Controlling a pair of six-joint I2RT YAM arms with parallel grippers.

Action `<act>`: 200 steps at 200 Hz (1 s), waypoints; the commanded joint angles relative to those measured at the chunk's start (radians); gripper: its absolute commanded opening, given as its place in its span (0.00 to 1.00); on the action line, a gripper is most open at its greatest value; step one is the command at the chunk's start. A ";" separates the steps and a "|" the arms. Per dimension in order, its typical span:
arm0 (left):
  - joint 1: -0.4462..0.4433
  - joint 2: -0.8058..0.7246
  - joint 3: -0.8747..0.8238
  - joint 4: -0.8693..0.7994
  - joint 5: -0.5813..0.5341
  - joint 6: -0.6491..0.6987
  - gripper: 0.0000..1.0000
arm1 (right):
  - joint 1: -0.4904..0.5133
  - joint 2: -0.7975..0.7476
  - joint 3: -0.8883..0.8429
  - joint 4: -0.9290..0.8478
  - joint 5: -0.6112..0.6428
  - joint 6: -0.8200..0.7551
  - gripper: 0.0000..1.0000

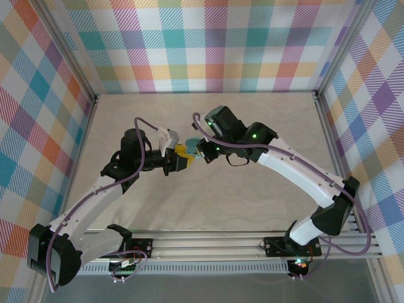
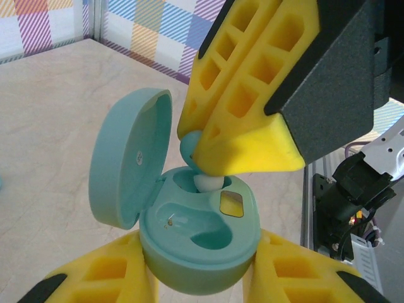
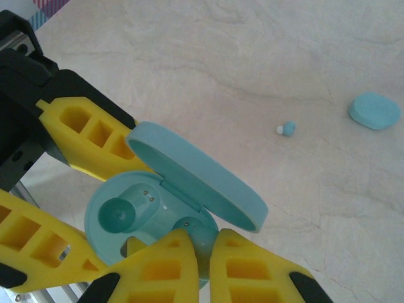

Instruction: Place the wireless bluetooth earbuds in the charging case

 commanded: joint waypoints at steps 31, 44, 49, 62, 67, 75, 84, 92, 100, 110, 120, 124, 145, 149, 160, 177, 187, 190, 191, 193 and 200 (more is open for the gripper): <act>-0.012 -0.012 0.009 0.046 0.015 0.020 0.00 | 0.018 0.036 0.034 -0.068 -0.100 -0.052 0.15; -0.012 -0.013 0.010 0.042 0.015 0.022 0.00 | 0.018 0.037 0.036 -0.071 -0.104 -0.055 0.18; -0.011 -0.015 0.011 0.041 0.014 0.023 0.00 | 0.018 0.036 0.037 -0.071 -0.106 -0.055 0.19; -0.012 -0.015 0.010 0.040 0.013 0.023 0.00 | 0.018 0.032 0.037 -0.071 -0.114 -0.054 0.21; -0.012 -0.015 0.010 0.039 0.012 0.023 0.00 | 0.018 0.032 0.037 -0.070 -0.118 -0.054 0.23; -0.012 -0.018 0.010 0.039 0.012 0.024 0.00 | 0.018 0.030 0.038 -0.067 -0.120 -0.051 0.25; -0.012 -0.019 0.008 0.040 0.011 0.024 0.00 | 0.018 0.027 0.037 -0.062 -0.117 -0.046 0.27; -0.012 -0.018 0.009 0.039 0.009 0.024 0.00 | 0.018 0.024 0.038 -0.059 -0.115 -0.043 0.28; -0.012 -0.020 0.009 0.037 0.008 0.024 0.00 | 0.018 0.022 0.039 -0.055 -0.117 -0.043 0.28; -0.012 -0.021 0.008 0.037 0.008 0.024 0.00 | 0.018 0.020 0.040 -0.051 -0.122 -0.043 0.28; -0.012 -0.022 0.009 0.038 0.006 0.024 0.00 | 0.018 0.021 0.042 -0.050 -0.129 -0.043 0.29; -0.012 -0.023 0.008 0.037 0.004 0.023 0.00 | 0.018 0.022 0.044 -0.050 -0.131 -0.042 0.29; -0.012 -0.028 0.006 0.036 0.002 0.023 0.00 | 0.018 0.026 0.049 -0.053 -0.151 -0.036 0.29; -0.013 -0.028 0.006 0.036 0.000 0.023 0.00 | 0.018 0.028 0.050 -0.053 -0.154 -0.033 0.29; -0.013 -0.030 0.006 0.036 -0.003 0.024 0.00 | 0.017 0.028 0.053 -0.052 -0.163 -0.027 0.29; -0.012 -0.028 0.006 0.036 -0.006 0.023 0.00 | 0.018 0.028 0.057 -0.050 -0.168 -0.018 0.30; -0.013 -0.029 0.004 0.040 -0.004 0.021 0.00 | 0.018 0.028 0.062 -0.050 -0.169 -0.014 0.30; -0.012 -0.028 0.003 0.042 -0.006 0.020 0.00 | 0.018 0.028 0.063 -0.050 -0.169 -0.013 0.30; -0.012 -0.029 0.004 0.043 -0.006 0.020 0.00 | 0.018 0.028 0.063 -0.050 -0.170 -0.012 0.30; -0.013 -0.029 0.004 0.044 -0.004 0.019 0.00 | 0.018 0.028 0.065 -0.050 -0.170 -0.013 0.30; -0.013 -0.028 0.002 0.048 -0.004 0.018 0.00 | 0.018 0.028 0.069 -0.050 -0.173 -0.011 0.31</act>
